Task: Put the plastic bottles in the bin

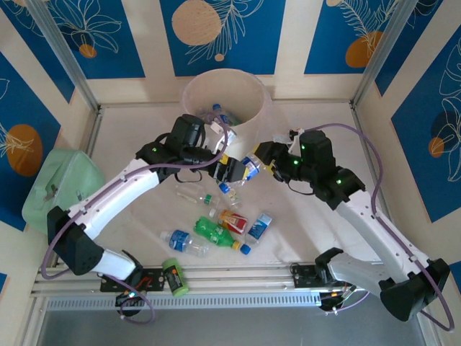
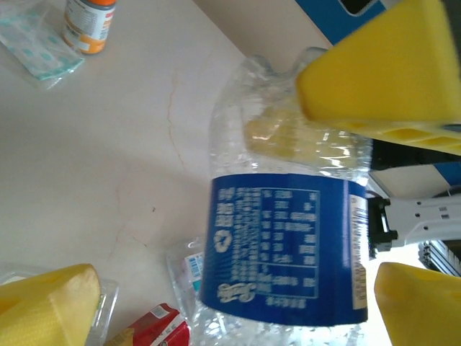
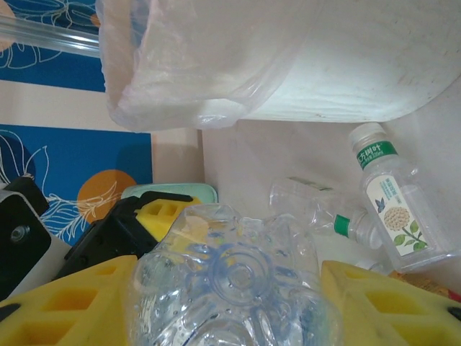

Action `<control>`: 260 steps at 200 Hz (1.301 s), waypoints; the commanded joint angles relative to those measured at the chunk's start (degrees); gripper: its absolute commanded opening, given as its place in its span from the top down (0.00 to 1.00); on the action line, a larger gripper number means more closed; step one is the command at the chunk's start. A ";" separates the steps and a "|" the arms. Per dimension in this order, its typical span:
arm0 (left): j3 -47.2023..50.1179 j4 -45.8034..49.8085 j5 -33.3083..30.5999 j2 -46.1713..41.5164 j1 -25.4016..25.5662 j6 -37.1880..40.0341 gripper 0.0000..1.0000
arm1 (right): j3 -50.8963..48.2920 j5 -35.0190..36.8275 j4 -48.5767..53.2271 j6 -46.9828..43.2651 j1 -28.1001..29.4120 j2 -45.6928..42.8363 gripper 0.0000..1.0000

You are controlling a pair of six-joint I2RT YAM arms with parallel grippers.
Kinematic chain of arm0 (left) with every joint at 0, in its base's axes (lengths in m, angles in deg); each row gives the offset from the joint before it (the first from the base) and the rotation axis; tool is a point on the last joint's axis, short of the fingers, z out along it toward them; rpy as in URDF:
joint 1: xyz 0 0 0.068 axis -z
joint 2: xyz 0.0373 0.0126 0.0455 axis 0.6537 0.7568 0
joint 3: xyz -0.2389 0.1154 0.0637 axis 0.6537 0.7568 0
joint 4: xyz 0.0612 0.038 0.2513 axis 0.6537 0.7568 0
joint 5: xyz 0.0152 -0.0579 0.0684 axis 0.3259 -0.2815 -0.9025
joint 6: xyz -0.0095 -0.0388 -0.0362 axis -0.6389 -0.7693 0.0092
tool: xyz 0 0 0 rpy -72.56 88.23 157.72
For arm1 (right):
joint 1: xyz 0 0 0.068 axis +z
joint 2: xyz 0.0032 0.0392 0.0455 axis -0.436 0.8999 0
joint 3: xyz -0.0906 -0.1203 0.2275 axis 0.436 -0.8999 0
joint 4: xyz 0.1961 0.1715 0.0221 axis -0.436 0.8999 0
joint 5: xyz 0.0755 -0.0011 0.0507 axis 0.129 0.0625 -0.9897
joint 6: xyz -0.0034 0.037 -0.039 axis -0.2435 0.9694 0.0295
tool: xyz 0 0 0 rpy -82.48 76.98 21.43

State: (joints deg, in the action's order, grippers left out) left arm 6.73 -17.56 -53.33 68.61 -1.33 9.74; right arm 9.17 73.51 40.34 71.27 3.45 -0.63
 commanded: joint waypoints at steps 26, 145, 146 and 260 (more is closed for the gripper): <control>1.29 -3.62 9.83 0.18 -0.20 -2.50 0.24 | 3.77 -0.65 -3.26 0.23 1.64 2.35 0.45; -4.98 2.45 -0.83 -1.00 -1.98 2.61 0.48 | 7.23 3.71 4.28 -2.39 -0.92 1.13 0.16; -5.29 2.59 -1.04 -1.00 -2.06 2.65 0.48 | 7.23 3.68 4.40 -2.42 -1.09 1.01 0.16; -54.53 14.57 -29.23 25.78 -8.95 -3.28 0.46 | -0.97 10.15 28.51 -4.08 2.41 -7.37 0.15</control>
State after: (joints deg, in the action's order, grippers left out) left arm -40.00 -10.28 -79.43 86.46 -8.39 9.87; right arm 9.08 78.03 58.20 67.97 1.94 -6.90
